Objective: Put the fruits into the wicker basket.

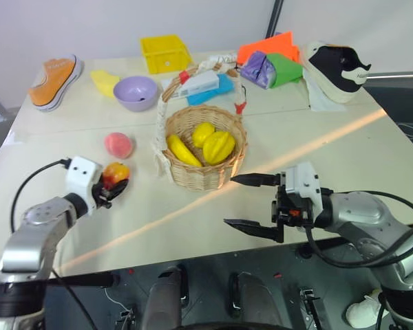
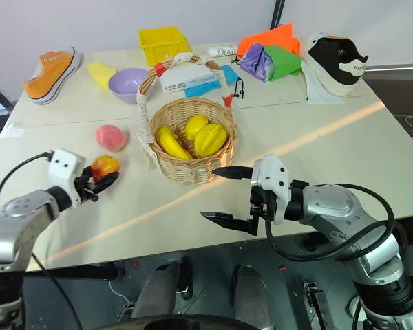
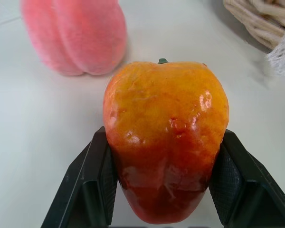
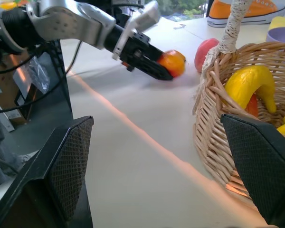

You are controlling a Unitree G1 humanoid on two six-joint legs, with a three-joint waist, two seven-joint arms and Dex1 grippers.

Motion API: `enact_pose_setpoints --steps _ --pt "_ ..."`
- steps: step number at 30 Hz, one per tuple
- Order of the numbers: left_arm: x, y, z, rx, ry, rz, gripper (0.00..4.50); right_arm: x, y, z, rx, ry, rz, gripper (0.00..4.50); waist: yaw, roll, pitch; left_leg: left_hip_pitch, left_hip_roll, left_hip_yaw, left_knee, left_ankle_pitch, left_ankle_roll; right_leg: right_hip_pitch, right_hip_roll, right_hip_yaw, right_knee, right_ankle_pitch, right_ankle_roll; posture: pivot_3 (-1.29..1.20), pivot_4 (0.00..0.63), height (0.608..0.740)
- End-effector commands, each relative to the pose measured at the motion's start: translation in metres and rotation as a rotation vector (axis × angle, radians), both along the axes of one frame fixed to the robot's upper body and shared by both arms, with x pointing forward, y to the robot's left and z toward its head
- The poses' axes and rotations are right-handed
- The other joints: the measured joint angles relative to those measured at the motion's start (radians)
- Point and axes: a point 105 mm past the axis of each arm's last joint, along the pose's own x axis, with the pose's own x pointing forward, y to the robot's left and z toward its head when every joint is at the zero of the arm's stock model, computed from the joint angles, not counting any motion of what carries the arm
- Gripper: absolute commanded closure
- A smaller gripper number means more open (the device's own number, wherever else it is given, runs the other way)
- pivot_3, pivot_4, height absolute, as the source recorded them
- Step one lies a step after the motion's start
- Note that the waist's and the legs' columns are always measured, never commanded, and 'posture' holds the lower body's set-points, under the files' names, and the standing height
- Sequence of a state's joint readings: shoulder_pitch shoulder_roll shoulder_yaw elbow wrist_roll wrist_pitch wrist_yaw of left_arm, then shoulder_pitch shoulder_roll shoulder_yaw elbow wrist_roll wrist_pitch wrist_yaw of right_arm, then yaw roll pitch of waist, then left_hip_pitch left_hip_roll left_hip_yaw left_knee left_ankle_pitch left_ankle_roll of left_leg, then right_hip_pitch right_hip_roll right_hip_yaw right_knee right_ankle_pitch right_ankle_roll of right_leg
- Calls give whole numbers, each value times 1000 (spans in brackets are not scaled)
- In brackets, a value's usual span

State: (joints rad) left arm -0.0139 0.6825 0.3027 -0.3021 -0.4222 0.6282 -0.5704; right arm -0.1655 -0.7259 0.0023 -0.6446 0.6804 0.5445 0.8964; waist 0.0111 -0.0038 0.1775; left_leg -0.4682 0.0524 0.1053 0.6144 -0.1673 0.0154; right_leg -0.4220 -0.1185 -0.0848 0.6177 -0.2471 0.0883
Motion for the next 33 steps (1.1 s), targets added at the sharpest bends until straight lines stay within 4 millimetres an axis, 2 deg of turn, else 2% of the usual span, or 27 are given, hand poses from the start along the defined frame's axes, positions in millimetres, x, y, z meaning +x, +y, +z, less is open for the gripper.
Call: enact_pose_setpoints --steps 1,3,5,8,11,14,17,18,22,24,27,32,33 --pt "-21 -25 51 -57 -119 -186 2185 -1 -2 12 0 -61 9 0 3 0 0 0 0 0 0 0 0 0 0 0 0 0 0 0 150 740" --pt "-29 -41 64 -90 -135 -277 2185 1 -4 11 -4 -60 5 0 9 -1 0 0 0 -1 0 0 0 1 -1 -1 0 0 0 0 150 740" --pt "-35 -75 82 -117 -167 -420 2185 4 -4 11 -10 -61 8 0 12 -1 0 1 -1 -1 1 0 0 2 -1 -1 0 0 0 0 150 740" --pt "-35 -119 91 -99 -185 -561 2185 6 0 12 0 -70 18 0 26 -1 -1 1 -1 0 2 0 0 4 -1 -1 -1 0 -1 0 150 740" --pt "-13 -159 95 -83 -208 -588 2185 6 6 14 14 -76 27 0 33 -2 -1 5 -3 0 2 0 0 12 0 -1 -1 0 0 0 150 740" --pt "9 -185 92 -59 -206 -556 2185 6 7 15 18 -82 19 0 29 -2 -1 5 -4 -1 3 1 2 14 2 -2 -1 0 1 0 150 740" --pt "24 -200 87 -40 -201 -519 2185 6 6 15 22 -87 -3 0 27 -2 -1 6 -4 0 4 2 3 13 3 -2 0 1 3 0 150 740" --pt "26 -203 88 -56 -200 -521 1824 6 5 15 21 -88 -13 0 27 -2 -1 5 -4 0 4 2 3 13 3 -2 1 1 3 0 150 740" --pt "24 -205 95 -91 -212 -544 54 6 0 14 13 -90 -51 0 27 -3 -1 5 -3 -1 4 2 3 13 4 -2 2 0 3 0 150 740" --pt "18 -197 102 -108 -228 -563 54 10 -4 13 11 -105 -94 0 27 -3 -1 5 -3 -1 5 2 3 13 3 -2 2 0 3 0 150 740" --pt "6 -175 113 -159 -244 -579 54 19 -13 12 4 -116 -158 0 25 -2 -1 5 -2 -1 6 2 3 13 3 -2 2 0 3 0 150 740" --pt "-22 -110 128 -306 -210 -546 54 21 -23 6 -24 -114 -178 0 23 -2 -1 5 -1 -2 5 1 3 12 4 -2 3 0 3 0 150 740" --pt "-22 -92 126 -303 -202 -479 54 22 -23 6 -23 -115 -178 0 23 -2 -1 5 -1 -2 5 1 3 12 4 -2 3 0 3 0 150 740"
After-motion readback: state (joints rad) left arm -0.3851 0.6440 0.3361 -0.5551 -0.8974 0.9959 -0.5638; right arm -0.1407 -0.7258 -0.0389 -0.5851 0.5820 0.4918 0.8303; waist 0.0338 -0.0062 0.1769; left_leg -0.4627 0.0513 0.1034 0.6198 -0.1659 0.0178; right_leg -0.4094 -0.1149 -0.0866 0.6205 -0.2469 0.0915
